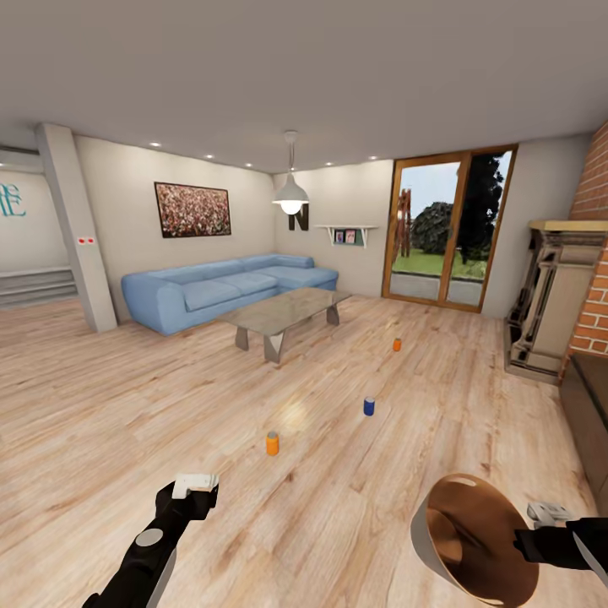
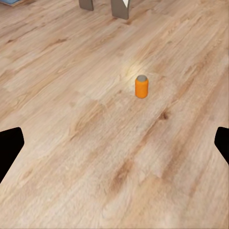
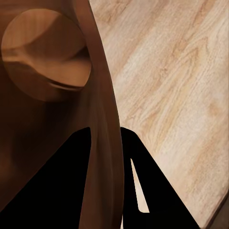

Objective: Put the three can of soda from the living room inside the tash can in the kitchen.

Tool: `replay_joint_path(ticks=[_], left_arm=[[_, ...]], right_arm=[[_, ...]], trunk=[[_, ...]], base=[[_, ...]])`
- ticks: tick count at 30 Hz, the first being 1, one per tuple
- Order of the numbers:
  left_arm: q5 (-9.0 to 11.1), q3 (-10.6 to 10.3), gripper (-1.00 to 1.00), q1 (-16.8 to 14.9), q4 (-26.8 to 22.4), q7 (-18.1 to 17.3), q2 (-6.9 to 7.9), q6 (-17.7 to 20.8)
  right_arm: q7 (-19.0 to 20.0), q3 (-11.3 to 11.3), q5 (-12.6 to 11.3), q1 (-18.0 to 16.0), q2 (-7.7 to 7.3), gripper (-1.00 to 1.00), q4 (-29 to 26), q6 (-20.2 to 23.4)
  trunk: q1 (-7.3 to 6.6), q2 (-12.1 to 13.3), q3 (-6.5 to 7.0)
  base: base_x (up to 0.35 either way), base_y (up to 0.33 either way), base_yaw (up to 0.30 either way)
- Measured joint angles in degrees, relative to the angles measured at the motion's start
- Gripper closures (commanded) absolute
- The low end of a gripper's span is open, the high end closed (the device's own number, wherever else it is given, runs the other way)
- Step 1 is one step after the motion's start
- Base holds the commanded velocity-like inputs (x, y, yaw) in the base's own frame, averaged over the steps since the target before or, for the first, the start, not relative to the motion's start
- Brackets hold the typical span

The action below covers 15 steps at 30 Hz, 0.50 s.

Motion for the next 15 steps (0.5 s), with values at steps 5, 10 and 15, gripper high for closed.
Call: replay_joint_path(ticks=[5, 10, 15], left_arm=[[0.09, -0.01, -1.0, 0.0, 0.0, 0.04, 0.0, 0.0], [-0.02, 0.01, -1.0, 0.0, 0.0, 0.04, 0.0, 0.04], [0.1, 0.03, -1.0, 0.0, 0.0, -0.02, 0.0, 0.03]], right_arm=[[0.04, -0.02, -0.06, 0.0, 0.04, 1.0, 0.0, -0.21], [0.03, -0.02, -0.07, 0.0, 0.09, 1.0, 0.0, -0.19], [0.03, -0.02, -0.09, 0.0, 0.1, 1.0, 0.0, -0.08]], trunk=[[0.0, 0.0, -0.19], [0.0, 0.0, -0.58], [0.0, 0.0, -1.03]], base=[[0.017, 0.0, 0.0], [0.003, 0.0, 0.0], [0.0, 0.0, 0.0]])
